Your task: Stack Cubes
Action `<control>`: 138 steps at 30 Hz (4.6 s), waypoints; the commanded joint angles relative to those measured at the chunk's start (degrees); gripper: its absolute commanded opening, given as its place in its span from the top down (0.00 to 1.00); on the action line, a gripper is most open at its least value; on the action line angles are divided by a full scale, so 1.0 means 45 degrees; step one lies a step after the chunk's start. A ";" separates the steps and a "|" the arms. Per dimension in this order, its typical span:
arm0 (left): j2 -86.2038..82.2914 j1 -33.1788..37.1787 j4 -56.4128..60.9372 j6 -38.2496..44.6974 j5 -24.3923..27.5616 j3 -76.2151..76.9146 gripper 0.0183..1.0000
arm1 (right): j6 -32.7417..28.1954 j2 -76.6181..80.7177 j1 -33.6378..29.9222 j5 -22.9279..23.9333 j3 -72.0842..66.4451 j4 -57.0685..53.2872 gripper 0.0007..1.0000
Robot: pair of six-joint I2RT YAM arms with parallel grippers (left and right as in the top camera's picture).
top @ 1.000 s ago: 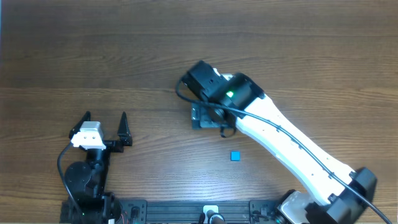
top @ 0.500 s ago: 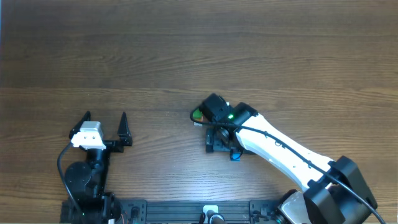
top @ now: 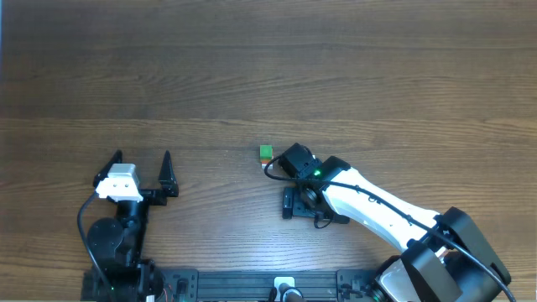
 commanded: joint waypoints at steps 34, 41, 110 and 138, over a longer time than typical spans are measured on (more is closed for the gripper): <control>-0.0102 0.0078 -0.0019 0.0185 0.0121 -0.0063 0.00 | -0.0695 -0.0296 -0.0117 0.0661 -0.0194 0.0107 0.53; -0.0102 0.0078 -0.0015 0.0185 0.0121 -0.0063 0.00 | -0.0695 -0.0296 -0.0117 0.0661 -0.0194 0.0141 0.60; -0.0102 0.0078 -0.0019 0.0185 0.0121 -0.0063 0.00 | -0.0869 0.5309 0.0510 0.0835 1.2585 -0.5926 0.95; -0.0102 0.0078 -0.0019 0.0185 0.0121 -0.0063 0.00 | -0.0724 0.5712 0.0622 0.0602 1.2585 -0.5960 0.95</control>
